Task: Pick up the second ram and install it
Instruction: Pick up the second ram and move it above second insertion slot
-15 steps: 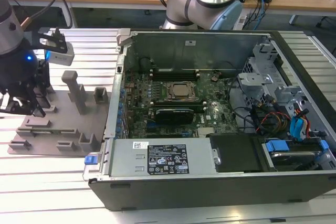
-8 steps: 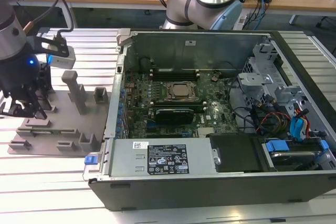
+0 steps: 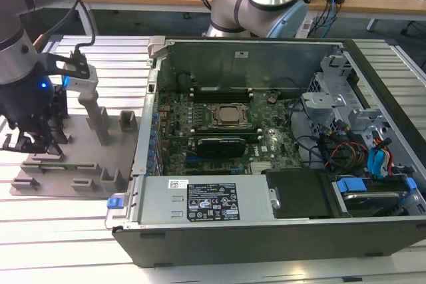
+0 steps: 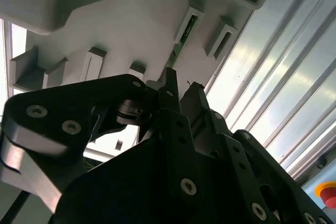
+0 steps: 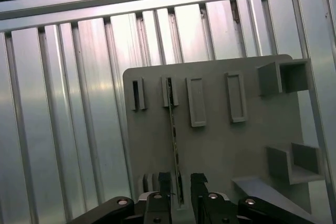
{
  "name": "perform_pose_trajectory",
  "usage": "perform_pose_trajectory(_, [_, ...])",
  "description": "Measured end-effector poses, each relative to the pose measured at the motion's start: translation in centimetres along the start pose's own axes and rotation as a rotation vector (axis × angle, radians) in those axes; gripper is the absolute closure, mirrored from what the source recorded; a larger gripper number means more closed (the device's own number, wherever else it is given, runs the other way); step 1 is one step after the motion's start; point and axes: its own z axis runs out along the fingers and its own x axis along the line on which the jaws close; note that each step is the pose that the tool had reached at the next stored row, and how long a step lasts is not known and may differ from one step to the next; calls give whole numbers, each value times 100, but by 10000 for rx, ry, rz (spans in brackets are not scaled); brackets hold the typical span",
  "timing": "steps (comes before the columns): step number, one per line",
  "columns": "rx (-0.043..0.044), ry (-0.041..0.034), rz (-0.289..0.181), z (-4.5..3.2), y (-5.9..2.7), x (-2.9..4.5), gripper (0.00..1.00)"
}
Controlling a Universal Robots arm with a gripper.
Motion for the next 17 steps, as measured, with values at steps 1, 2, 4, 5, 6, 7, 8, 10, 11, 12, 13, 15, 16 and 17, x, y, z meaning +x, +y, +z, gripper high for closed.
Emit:
perform_pose_trajectory(1, [-13,16,-326,19,-1,3,70])
perform_pose_trajectory(2, [-22,27,-570,32,-2,4,70])
perform_pose_trajectory(4, [-24,31,-664,84,20,13,70])
perform_pose_trajectory(5, [-24,31,-664,113,31,20,70])
perform_pose_trajectory(6, [-24,30,-666,137,37,26,70])
perform_pose_trajectory(7, [-24,30,-664,159,41,29,70])
perform_pose_trajectory(8, [-24,31,-664,200,45,33,70])
perform_pose_trajectory(10, [-25,31,-664,238,45,34,70])
perform_pose_trajectory(11, [-25,31,-664,257,44,35,70])
perform_pose_trajectory(12, [-24,31,-664,274,44,35,70])
perform_pose_trajectory(13, [-25,31,-664,293,43,35,70])
perform_pose_trajectory(15, [-24,31,-664,331,41,37,70])
perform_pose_trajectory(16, [-25,31,-663,375,42,38,70])
perform_pose_trajectory(17, [-25,32,-661,410,52,40,70])
